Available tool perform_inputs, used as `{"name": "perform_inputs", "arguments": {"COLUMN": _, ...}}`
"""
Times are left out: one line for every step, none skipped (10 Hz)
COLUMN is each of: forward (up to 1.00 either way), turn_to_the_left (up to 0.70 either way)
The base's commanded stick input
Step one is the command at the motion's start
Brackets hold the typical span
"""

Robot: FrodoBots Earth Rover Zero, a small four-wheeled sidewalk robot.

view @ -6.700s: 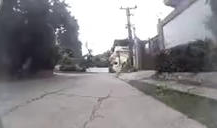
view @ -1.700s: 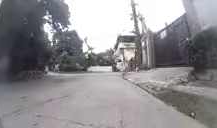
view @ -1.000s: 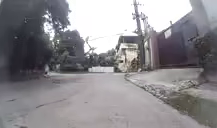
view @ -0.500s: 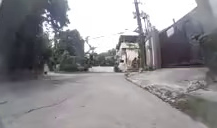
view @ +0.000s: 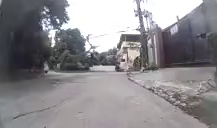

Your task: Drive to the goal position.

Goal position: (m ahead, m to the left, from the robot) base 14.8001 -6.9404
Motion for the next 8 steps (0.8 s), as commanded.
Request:
{"name": "perform_inputs", "arguments": {"forward": 0.50, "turn_to_the_left": 0.00}}
{"name": "perform_inputs", "arguments": {"forward": 0.50, "turn_to_the_left": 0.00}}
{"name": "perform_inputs", "arguments": {"forward": 0.50, "turn_to_the_left": 0.00}}
{"name": "perform_inputs", "arguments": {"forward": 0.50, "turn_to_the_left": 0.00}}
{"name": "perform_inputs", "arguments": {"forward": 0.50, "turn_to_the_left": 0.00}}
{"name": "perform_inputs", "arguments": {"forward": 0.50, "turn_to_the_left": 0.00}}
{"name": "perform_inputs", "arguments": {"forward": 0.50, "turn_to_the_left": 0.00}}
{"name": "perform_inputs", "arguments": {"forward": 0.50, "turn_to_the_left": 0.00}}
